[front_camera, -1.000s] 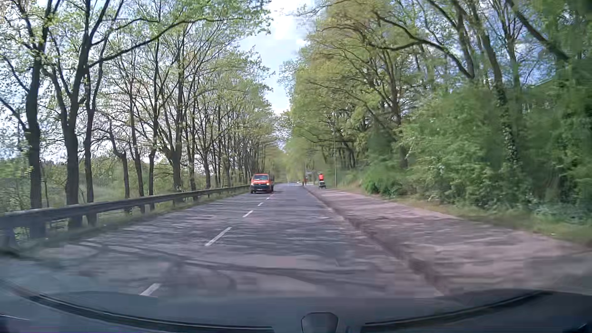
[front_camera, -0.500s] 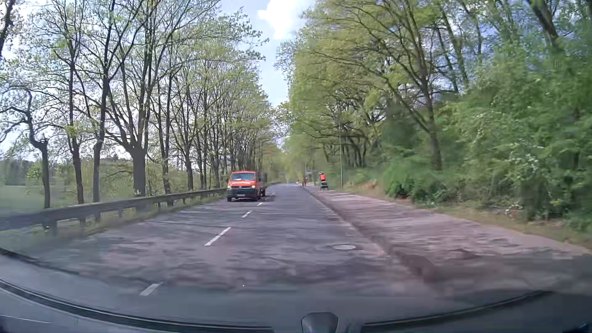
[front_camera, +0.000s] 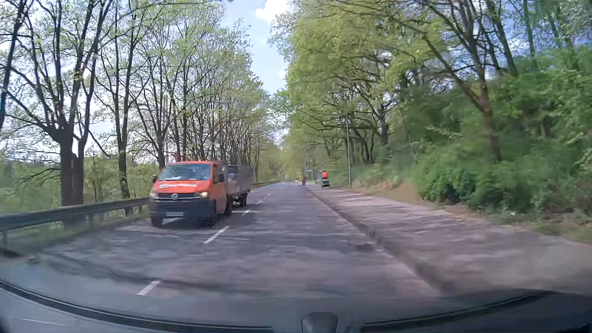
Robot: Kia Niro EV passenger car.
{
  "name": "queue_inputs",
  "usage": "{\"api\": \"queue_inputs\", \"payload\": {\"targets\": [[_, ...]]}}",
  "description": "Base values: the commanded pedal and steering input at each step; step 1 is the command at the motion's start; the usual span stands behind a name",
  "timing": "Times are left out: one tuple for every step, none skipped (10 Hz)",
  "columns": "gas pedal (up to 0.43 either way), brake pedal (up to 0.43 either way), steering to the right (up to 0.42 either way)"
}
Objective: Follow the waypoints while adhering to traffic rules and regulations
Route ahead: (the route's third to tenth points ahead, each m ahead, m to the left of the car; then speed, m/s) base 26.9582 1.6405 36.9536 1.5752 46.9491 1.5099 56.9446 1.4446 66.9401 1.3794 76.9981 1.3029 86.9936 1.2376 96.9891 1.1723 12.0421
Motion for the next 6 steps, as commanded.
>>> {"api": "queue_inputs", "payload": {"targets": [[0.098, 0.000, -0.002], [0.098, 0.000, -0.002], [0.098, 0.000, -0.002], [0.098, 0.000, -0.003], [0.098, 0.000, -0.004], [0.098, 0.000, -0.005]]}}
